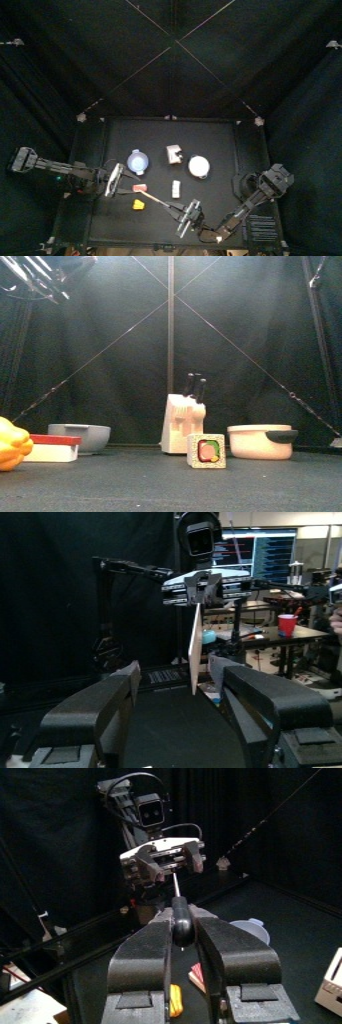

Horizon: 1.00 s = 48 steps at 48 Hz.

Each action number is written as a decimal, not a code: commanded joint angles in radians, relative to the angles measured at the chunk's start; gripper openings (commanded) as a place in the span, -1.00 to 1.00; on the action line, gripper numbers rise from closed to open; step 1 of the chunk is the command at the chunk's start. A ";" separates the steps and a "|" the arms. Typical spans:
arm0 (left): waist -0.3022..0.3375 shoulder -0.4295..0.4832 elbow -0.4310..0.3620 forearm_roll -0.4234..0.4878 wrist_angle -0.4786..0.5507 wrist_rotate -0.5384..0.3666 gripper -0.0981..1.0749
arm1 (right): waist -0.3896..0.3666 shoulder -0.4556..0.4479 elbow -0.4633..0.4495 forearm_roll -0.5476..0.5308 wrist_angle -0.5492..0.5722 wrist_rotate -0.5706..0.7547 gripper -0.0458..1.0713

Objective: Grab cleaver with both hands

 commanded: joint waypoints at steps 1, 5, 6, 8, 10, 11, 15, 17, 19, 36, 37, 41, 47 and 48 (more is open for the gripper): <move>0.002 0.006 -0.023 0.052 -0.014 -0.014 0.71 | -0.005 -0.044 -0.003 -0.054 -0.002 0.031 -0.01; 0.002 0.006 -0.026 0.089 -0.018 -0.034 0.71 | -0.006 -0.049 0.009 -0.080 -0.005 0.044 -0.01; 0.002 0.006 -0.028 0.095 -0.020 -0.040 0.71 | -0.008 -0.049 0.012 -0.084 -0.005 0.048 -0.01; 0.002 0.006 -0.029 0.103 -0.028 -0.051 0.71 | -0.012 -0.049 0.015 -0.089 -0.005 0.057 -0.01; 0.003 0.006 -0.031 0.107 -0.037 -0.063 0.71 | -0.017 -0.049 0.017 -0.091 -0.006 0.063 -0.01; 0.003 0.006 -0.031 0.107 -0.041 -0.067 0.71 | -0.018 -0.049 0.018 -0.091 -0.006 0.064 -0.01; 0.012 0.008 -0.031 0.101 -0.067 -0.091 0.71 | -0.028 -0.049 0.023 -0.092 -0.017 0.074 -0.01; 0.018 0.008 -0.031 0.100 -0.075 -0.098 0.71 | -0.031 -0.049 0.026 -0.092 -0.025 0.077 -0.01; 0.023 0.011 -0.031 0.103 -0.080 -0.106 0.71 | -0.034 -0.049 0.026 -0.094 -0.029 0.080 -0.01; 0.026 0.060 -0.051 0.118 -0.132 -0.118 0.67 | -0.052 -0.049 0.026 -0.101 -0.040 0.081 -0.01; 0.026 0.061 -0.051 0.118 -0.133 -0.118 0.66 | -0.052 -0.049 0.026 -0.100 -0.041 0.081 -0.01; 0.028 0.066 -0.052 0.120 -0.138 -0.120 0.62 | -0.054 -0.049 0.026 -0.100 -0.046 0.081 -0.01; 0.028 0.077 -0.060 0.129 -0.141 -0.124 0.52 | -0.054 -0.049 0.026 -0.100 -0.046 0.081 -0.01; 0.028 0.078 -0.060 0.130 -0.141 -0.126 0.50 | -0.054 -0.049 0.026 -0.100 -0.046 0.081 -0.01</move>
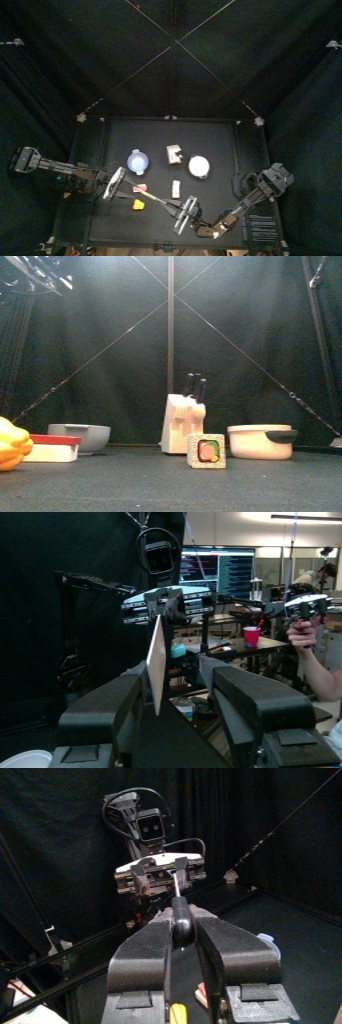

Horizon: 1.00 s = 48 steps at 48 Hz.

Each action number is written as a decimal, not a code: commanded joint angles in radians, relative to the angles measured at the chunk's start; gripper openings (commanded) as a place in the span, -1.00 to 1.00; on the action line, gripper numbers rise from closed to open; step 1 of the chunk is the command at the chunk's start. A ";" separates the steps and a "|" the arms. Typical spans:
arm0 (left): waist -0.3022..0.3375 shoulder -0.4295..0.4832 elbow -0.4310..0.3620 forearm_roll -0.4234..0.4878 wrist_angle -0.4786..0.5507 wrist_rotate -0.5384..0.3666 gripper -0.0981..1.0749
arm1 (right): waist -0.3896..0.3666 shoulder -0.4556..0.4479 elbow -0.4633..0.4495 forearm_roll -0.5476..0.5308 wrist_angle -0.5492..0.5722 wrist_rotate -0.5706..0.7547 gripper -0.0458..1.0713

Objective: Grab cleaver with both hands

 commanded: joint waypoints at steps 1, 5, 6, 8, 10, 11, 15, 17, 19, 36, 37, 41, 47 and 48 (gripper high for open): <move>0.003 0.009 -0.032 0.009 -0.009 -0.003 0.48 | -0.005 -0.048 -0.012 -0.009 0.000 0.003 -0.01; 0.003 0.023 -0.040 0.012 -0.009 -0.005 0.42 | -0.008 -0.048 -0.012 -0.009 0.000 0.003 -0.01; 0.002 0.026 -0.041 0.012 -0.009 -0.005 0.40 | -0.008 -0.049 -0.012 -0.009 0.000 0.003 -0.01; 0.003 0.031 -0.044 0.011 -0.009 -0.005 0.38 | -0.009 -0.048 -0.012 -0.012 -0.002 0.005 -0.01; 0.003 0.035 -0.046 0.009 -0.011 -0.005 0.37 | -0.009 -0.048 -0.011 -0.015 -0.003 0.003 -0.01; 0.005 0.037 -0.048 0.012 -0.009 -0.005 0.36 | -0.009 -0.049 -0.011 -0.017 -0.003 0.003 -0.01; 0.006 0.038 -0.046 0.012 -0.009 -0.005 0.32 | -0.009 -0.048 -0.011 -0.020 -0.008 0.005 -0.01; 0.006 0.038 -0.046 0.014 -0.009 -0.005 0.30 | -0.009 -0.048 -0.012 -0.021 -0.008 0.005 -0.01; 0.006 0.038 -0.046 0.017 -0.009 -0.005 0.27 | -0.011 -0.048 -0.011 -0.023 -0.008 0.005 -0.01; 0.008 0.038 -0.044 0.038 -0.011 -0.005 -0.25 | -0.021 -0.048 -0.009 -0.020 -0.009 0.009 -0.01; 0.009 0.038 -0.044 0.041 -0.009 -0.005 -0.27 | -0.021 -0.049 -0.009 -0.018 -0.009 0.011 -0.01; 0.017 0.038 -0.041 0.058 -0.009 -0.005 -0.36 | -0.023 -0.048 -0.008 -0.009 -0.008 0.017 0.00; 0.023 0.040 -0.037 0.066 -0.011 -0.003 -0.43 | -0.023 -0.040 0.002 0.011 -0.012 0.015 0.06; 0.025 0.038 -0.037 0.064 -0.011 -0.003 -0.43 | -0.021 -0.040 0.006 0.017 -0.014 0.015 0.10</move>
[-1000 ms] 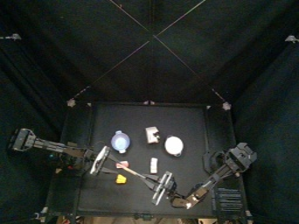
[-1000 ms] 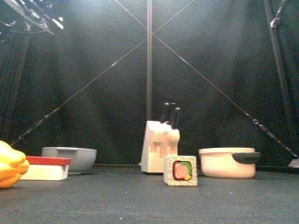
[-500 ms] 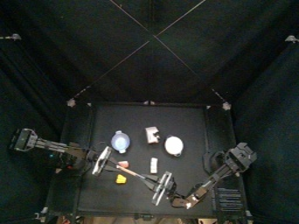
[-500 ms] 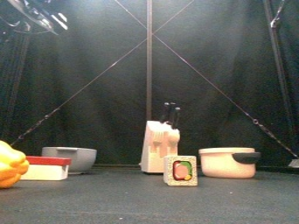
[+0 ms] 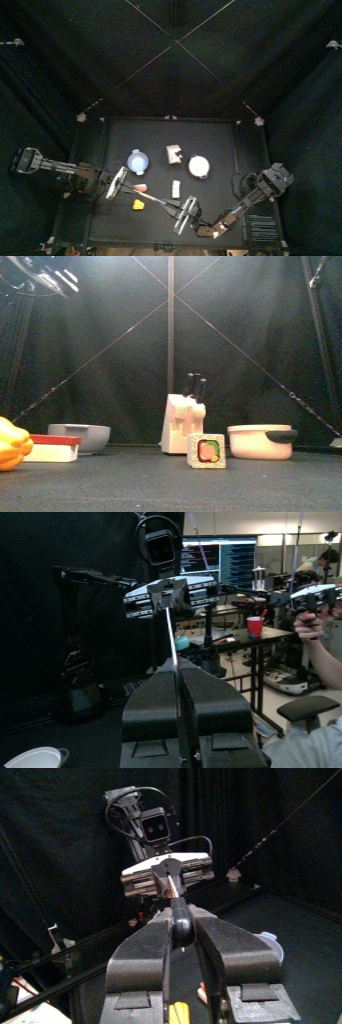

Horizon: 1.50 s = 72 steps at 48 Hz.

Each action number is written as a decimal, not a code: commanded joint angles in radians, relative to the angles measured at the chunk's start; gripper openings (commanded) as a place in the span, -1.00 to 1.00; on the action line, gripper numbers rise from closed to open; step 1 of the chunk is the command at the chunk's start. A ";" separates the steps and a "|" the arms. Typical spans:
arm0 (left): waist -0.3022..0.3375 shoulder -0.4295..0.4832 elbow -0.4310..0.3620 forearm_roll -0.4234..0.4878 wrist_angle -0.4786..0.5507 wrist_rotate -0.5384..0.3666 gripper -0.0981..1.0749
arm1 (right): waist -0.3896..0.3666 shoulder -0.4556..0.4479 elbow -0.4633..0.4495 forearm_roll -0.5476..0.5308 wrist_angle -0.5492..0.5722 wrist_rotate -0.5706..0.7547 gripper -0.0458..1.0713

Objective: Grab cleaver with both hands

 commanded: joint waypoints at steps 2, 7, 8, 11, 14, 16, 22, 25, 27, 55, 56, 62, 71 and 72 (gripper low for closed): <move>0.005 0.002 -0.015 0.000 -0.008 0.002 -0.44 | -0.014 -0.040 0.003 0.023 -0.003 0.005 0.19; 0.005 0.002 -0.012 -0.003 -0.008 0.003 -0.44 | -0.009 -0.040 0.012 0.044 -0.006 0.003 0.50; 0.006 0.002 -0.012 -0.003 -0.008 0.003 -0.44 | -0.009 -0.041 0.012 0.051 -0.006 0.003 0.57; 0.011 0.002 -0.011 -0.003 -0.002 0.003 -0.44 | -0.008 -0.044 0.015 0.077 -0.006 0.002 0.80; 0.015 0.002 -0.011 -0.003 0.000 0.005 -0.44 | -0.008 -0.048 0.014 0.118 -0.006 -0.002 0.98; 0.020 0.003 -0.009 -0.003 0.000 0.005 -0.44 | -0.009 -0.048 0.012 0.152 -0.005 -0.003 0.99; 0.023 0.002 -0.009 -0.003 0.002 0.011 -0.44 | -0.009 -0.049 0.011 0.198 -0.006 -0.015 0.91; 0.026 0.002 -0.009 -0.003 0.002 0.011 -0.44 | -0.009 -0.049 0.012 0.206 -0.006 -0.014 0.90; 0.028 0.003 -0.009 -0.003 0.002 0.011 -0.44 | -0.009 -0.049 0.011 0.206 -0.005 -0.012 0.90; 0.074 0.002 0.020 -0.046 0.002 0.017 -0.44 | -0.006 -0.052 0.021 0.282 -0.002 -0.009 0.90; 0.078 0.002 0.023 -0.051 0.002 0.017 -0.44 | -0.005 -0.052 0.021 0.291 0.002 -0.009 0.90; 0.114 0.002 0.046 -0.061 0.006 0.018 -0.45 | -0.005 -0.052 0.020 0.416 0.023 -0.008 0.90; 0.173 0.002 0.069 -0.057 0.081 0.020 -0.45 | -0.018 -0.052 0.006 0.738 0.089 -0.021 0.89; 0.178 0.002 0.069 -0.055 0.103 0.020 -0.44 | -0.025 -0.052 0.006 0.765 0.097 -0.021 0.89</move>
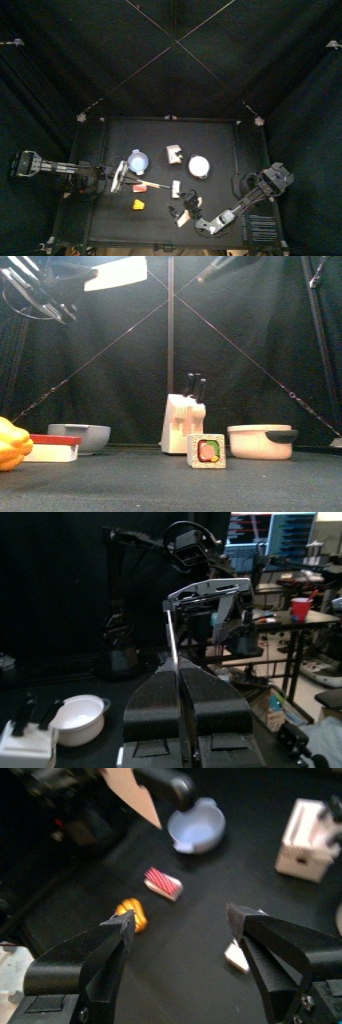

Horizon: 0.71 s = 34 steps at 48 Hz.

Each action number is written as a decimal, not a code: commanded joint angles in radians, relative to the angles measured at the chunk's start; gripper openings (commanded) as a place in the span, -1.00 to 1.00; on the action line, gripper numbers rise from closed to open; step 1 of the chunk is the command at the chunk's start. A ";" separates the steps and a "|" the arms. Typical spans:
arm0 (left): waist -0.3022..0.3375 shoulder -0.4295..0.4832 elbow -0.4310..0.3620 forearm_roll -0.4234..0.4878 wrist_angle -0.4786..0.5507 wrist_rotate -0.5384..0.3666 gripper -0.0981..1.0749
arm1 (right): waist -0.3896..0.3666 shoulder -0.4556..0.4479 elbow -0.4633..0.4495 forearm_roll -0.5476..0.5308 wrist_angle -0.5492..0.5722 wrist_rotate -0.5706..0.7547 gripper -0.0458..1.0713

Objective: Grab cleaver with both hands

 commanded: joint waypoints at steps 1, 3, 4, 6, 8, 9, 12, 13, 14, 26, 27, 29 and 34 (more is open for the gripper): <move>0.023 0.000 -0.011 0.000 0.055 -0.002 -0.44 | -0.020 -0.048 -0.023 0.164 0.038 -0.006 0.89; 0.026 0.000 -0.012 0.000 0.086 -0.002 -0.44 | -0.029 -0.048 -0.023 0.212 0.055 -0.017 0.89; 0.028 0.000 -0.014 0.000 0.100 -0.002 -0.44 | -0.035 -0.048 -0.025 0.241 0.066 -0.029 0.89; 0.028 0.000 -0.014 0.000 0.130 -0.002 -0.45 | -0.038 -0.052 -0.026 0.278 0.080 -0.057 0.89; 0.028 0.000 -0.015 0.003 0.163 -0.002 -0.44 | -0.044 -0.055 -0.034 0.313 0.092 -0.089 0.89; 0.028 0.000 -0.015 0.005 0.175 -0.002 -0.44 | -0.049 -0.057 -0.040 0.331 0.098 -0.106 0.89; 0.028 0.000 -0.015 0.015 0.206 0.003 -0.44 | -0.064 -0.061 -0.064 0.388 0.112 -0.158 0.89; 0.028 0.000 -0.015 0.020 0.212 0.005 -0.45 | -0.071 -0.061 -0.072 0.403 0.114 -0.178 0.89; 0.028 0.000 -0.015 0.025 0.219 0.009 -0.44 | -0.077 -0.061 -0.081 0.419 0.117 -0.199 0.89; 0.026 0.000 -0.018 0.049 0.230 0.035 -0.44 | -0.199 -0.061 -0.247 0.661 0.143 -0.581 0.88; 0.026 0.000 -0.018 0.051 0.230 0.035 -0.44 | -0.209 -0.058 -0.262 0.676 0.144 -0.618 0.88; 0.025 0.000 -0.018 0.052 0.230 0.035 -0.44 | -0.225 -0.057 -0.288 0.707 0.146 -0.684 0.88; 0.025 0.000 -0.018 0.051 0.230 0.035 -0.44 | -0.270 -0.052 -0.342 0.767 0.147 -0.808 0.88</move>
